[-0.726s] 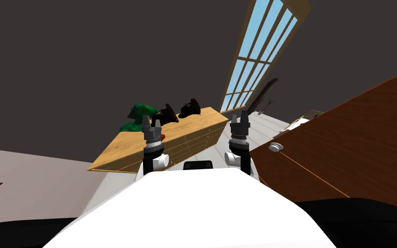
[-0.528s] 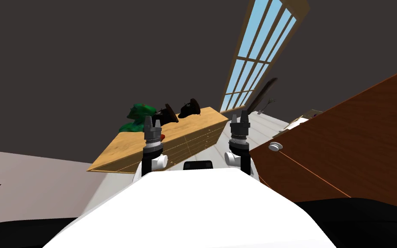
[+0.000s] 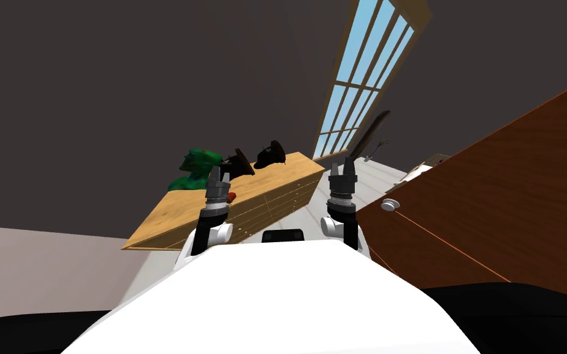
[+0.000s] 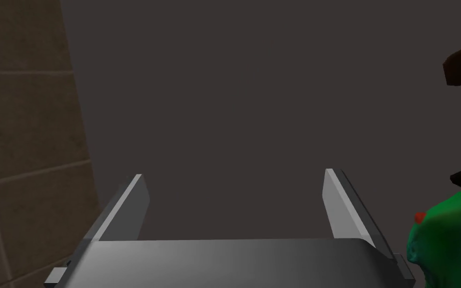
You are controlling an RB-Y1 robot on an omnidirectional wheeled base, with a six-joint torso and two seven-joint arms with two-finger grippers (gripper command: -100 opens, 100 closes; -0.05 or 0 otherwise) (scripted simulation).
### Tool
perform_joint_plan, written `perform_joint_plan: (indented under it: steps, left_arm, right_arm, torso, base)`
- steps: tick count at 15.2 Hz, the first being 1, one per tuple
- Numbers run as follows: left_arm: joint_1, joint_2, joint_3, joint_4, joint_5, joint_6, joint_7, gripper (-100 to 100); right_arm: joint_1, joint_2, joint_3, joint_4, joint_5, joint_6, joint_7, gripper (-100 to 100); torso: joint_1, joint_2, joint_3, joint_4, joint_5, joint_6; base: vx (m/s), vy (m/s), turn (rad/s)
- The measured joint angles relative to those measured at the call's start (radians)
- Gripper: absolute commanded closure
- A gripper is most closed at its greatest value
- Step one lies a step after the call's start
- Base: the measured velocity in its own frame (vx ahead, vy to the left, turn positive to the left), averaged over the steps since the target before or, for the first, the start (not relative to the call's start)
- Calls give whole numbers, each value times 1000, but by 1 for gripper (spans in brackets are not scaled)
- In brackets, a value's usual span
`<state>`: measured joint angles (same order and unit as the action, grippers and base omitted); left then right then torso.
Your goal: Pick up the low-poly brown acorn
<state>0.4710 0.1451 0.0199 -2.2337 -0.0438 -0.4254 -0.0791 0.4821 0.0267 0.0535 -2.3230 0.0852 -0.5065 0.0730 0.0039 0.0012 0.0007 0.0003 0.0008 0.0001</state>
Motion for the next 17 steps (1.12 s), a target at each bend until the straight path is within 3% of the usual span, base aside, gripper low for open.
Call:
perform_joint_plan:
  steps: [7, 17]
  left_arm:
    - [4, 84, 39, -11, 49, 131, 28, -100]
    - [22, 135, 78, -36, 105, 324, 58, -100]
  right_arm:
    - [0, 0, 0, 0, 0, 0, 0, 0]
    - [0, 0, 0, 0, 0, 0, 0, 0]
  torso:
    - [1, 0, 0, 0, 0, 0]
    - [0, 0, 0, 0, 0, 0]
  base:
    - [-21, 58, -87]
    - [-23, 51, -80]
